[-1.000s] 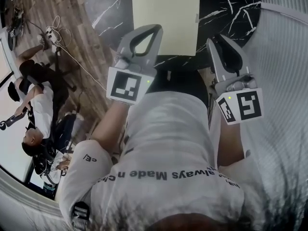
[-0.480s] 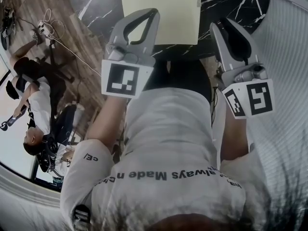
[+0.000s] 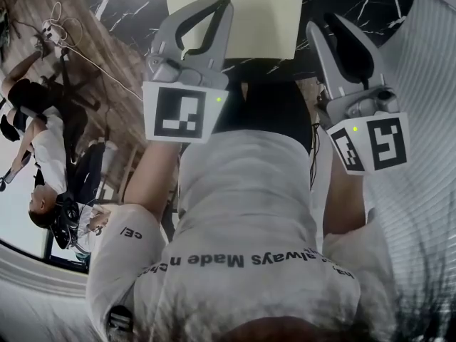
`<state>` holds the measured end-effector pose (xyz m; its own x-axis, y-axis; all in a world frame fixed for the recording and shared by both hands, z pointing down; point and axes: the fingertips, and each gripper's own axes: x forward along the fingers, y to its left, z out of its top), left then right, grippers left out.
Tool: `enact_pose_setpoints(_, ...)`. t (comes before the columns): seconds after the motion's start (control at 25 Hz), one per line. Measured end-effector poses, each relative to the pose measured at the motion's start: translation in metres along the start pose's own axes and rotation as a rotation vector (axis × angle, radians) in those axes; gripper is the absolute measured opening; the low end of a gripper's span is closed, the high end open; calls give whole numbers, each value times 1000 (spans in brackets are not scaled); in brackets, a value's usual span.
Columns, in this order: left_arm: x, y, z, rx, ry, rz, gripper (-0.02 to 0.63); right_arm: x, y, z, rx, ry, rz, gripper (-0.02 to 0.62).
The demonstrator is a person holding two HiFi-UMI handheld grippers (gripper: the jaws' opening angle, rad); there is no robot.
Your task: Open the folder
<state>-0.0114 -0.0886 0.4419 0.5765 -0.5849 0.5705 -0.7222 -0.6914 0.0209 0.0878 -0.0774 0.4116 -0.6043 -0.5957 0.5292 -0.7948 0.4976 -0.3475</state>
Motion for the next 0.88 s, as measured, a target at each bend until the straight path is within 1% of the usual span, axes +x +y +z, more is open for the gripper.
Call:
enact_pose_setpoints(0.12, 7, 2, -14, 9, 33, 5, 2, 9, -3, -12, 18, 14, 2, 95)
enact_pose_setpoints(0.24, 13, 5, -27, 38, 76, 24, 2, 18, -7, -22, 29, 28, 6, 104)
enact_pose_setpoints(0.44, 20, 3, -41, 73, 105, 33, 2, 29, -14, -38, 54, 43, 3, 115)
enact_pose_setpoints(0.6, 26, 3, -52, 81, 134, 39, 2, 37, -21, -48, 104, 52, 4, 123)
enact_pose_setpoints(0.68, 29, 5, -59, 82, 152, 43, 2, 41, -24, -54, 133, 55, 0, 139)
enact_pose_setpoints(0.88, 34, 8, -74, 97, 179, 57, 2, 50, -30, -68, 211, 51, 6, 146)
